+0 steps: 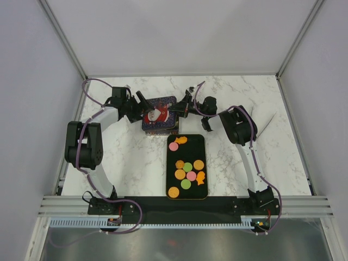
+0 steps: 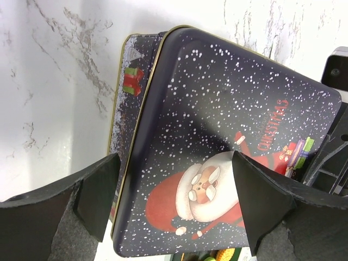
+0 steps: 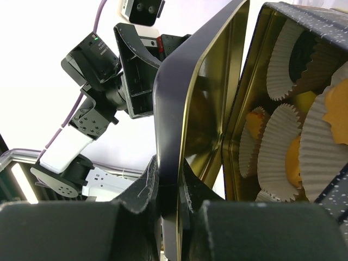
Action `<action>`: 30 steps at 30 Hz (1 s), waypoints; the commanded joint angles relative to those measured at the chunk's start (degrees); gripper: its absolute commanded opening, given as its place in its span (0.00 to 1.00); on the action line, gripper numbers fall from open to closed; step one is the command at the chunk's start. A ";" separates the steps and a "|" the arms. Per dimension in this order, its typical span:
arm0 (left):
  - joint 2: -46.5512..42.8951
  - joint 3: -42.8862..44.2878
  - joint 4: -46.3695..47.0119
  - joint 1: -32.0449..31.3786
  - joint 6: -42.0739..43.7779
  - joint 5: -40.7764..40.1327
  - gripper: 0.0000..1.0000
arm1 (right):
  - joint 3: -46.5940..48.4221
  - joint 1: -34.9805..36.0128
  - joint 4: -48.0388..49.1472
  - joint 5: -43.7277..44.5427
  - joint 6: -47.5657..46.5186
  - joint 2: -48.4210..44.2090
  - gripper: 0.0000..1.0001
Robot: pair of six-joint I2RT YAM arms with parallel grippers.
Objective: Pack the cookies
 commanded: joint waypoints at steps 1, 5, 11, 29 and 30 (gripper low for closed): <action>-0.03 0.41 0.18 -0.18 2.42 -0.58 0.91 | 1.23 -0.42 5.64 2.22 -1.56 -0.04 0.09; -0.03 0.50 0.18 -0.18 2.51 -0.58 0.91 | 1.76 -0.59 5.55 2.66 -1.11 0.39 0.09; -1.26 -0.03 1.50 -0.26 2.60 -0.32 0.93 | 2.73 -0.68 5.46 3.01 0.11 1.27 0.10; -3.02 0.50 3.17 0.18 1.37 -0.32 0.94 | 4.66 -0.68 5.55 5.56 3.10 -0.75 0.10; -3.11 0.85 3.00 0.26 1.54 -0.58 0.94 | 4.92 -0.59 5.63 5.56 3.10 -0.75 0.10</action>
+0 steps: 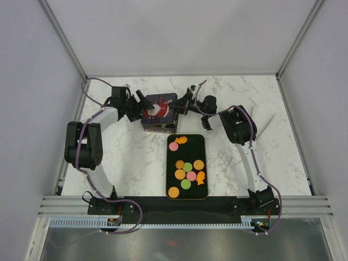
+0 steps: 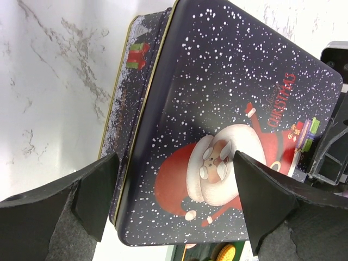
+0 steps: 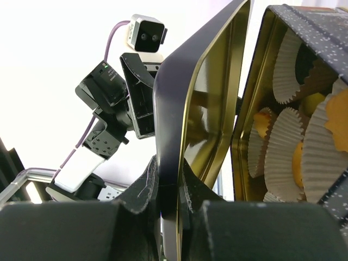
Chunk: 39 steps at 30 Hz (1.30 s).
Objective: Pack the cookies
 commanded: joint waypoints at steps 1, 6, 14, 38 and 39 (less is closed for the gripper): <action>-3.07 1.13 1.66 0.31 1.22 -0.69 0.94 | 2.96 -0.15 5.94 1.59 -0.41 -1.77 0.10; -4.12 2.45 1.48 1.01 1.48 -1.66 0.94 | 3.75 0.11 7.34 2.55 0.64 -0.98 0.10; -2.80 5.26 -2.11 1.71 2.97 -2.45 0.94 | 5.16 0.28 6.21 3.08 0.99 0.16 0.11; 4.05 8.08 -6.60 0.93 5.26 -1.75 0.94 | 0.76 1.08 4.53 3.43 -0.50 2.71 0.11; 4.23 8.17 -6.69 0.75 5.35 -1.92 0.93 | 0.42 0.99 4.71 3.52 -0.50 2.71 0.11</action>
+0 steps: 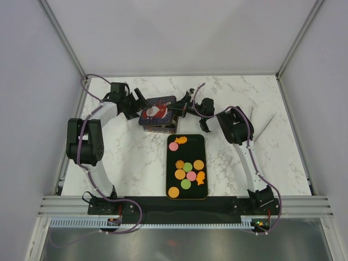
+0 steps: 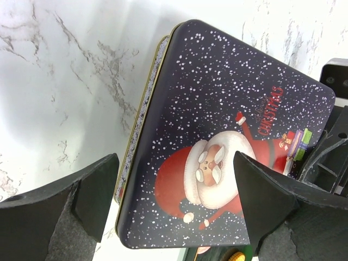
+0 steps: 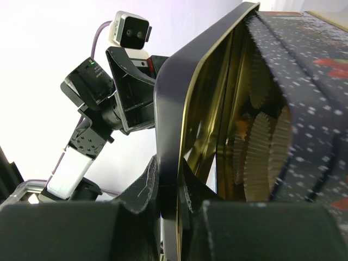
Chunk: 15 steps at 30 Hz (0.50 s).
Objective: Pack the cookies
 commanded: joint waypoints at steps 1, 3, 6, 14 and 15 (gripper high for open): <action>1.39 1.83 0.15 -0.72 2.40 0.48 0.93 | -1.29 -0.13 5.47 0.87 -0.33 -0.39 0.11; 1.74 1.83 0.06 -1.07 2.48 0.22 0.93 | -1.99 -0.39 5.92 0.87 -0.33 -0.48 0.15; 2.35 1.91 0.06 -1.51 2.57 0.04 0.93 | -3.58 -1.00 6.79 0.87 -0.24 -1.10 0.19; 3.41 2.53 0.06 -2.21 2.84 -0.22 0.91 | -7.62 -2.76 10.13 0.70 0.55 -2.42 0.21; 3.50 2.62 -0.11 -2.30 2.92 -0.39 0.91 | -8.15 -2.94 10.31 0.61 0.55 -2.68 0.21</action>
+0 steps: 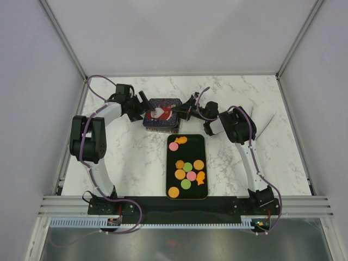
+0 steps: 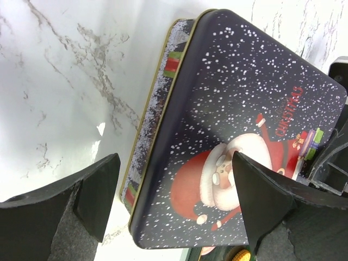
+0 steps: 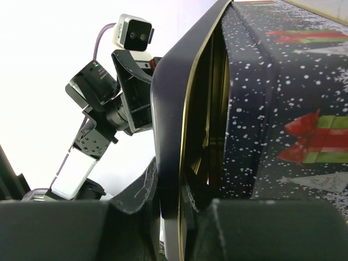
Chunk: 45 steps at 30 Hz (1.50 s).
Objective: Pack the cookies
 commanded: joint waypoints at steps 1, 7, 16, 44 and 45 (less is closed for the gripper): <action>0.90 2.62 -0.18 -0.24 2.66 -0.37 0.91 | -2.03 -1.56 7.01 0.04 -0.78 -1.96 0.22; 1.51 3.41 -0.79 -0.68 3.01 -0.81 0.91 | -4.14 -2.53 8.77 -0.57 -0.25 -2.58 0.28; 1.78 3.94 -1.23 -1.03 3.37 -0.99 0.91 | -7.57 -4.11 7.63 -1.54 -1.66 -5.12 0.36; 5.56 12.28 -7.38 -4.90 8.46 -2.92 0.91 | -13.28 -7.01 -10.21 -1.28 -17.21 -13.29 0.47; 5.82 12.90 -7.56 -4.99 9.07 -2.84 0.91 | -13.28 -7.01 -11.08 -1.19 -17.57 -13.39 0.47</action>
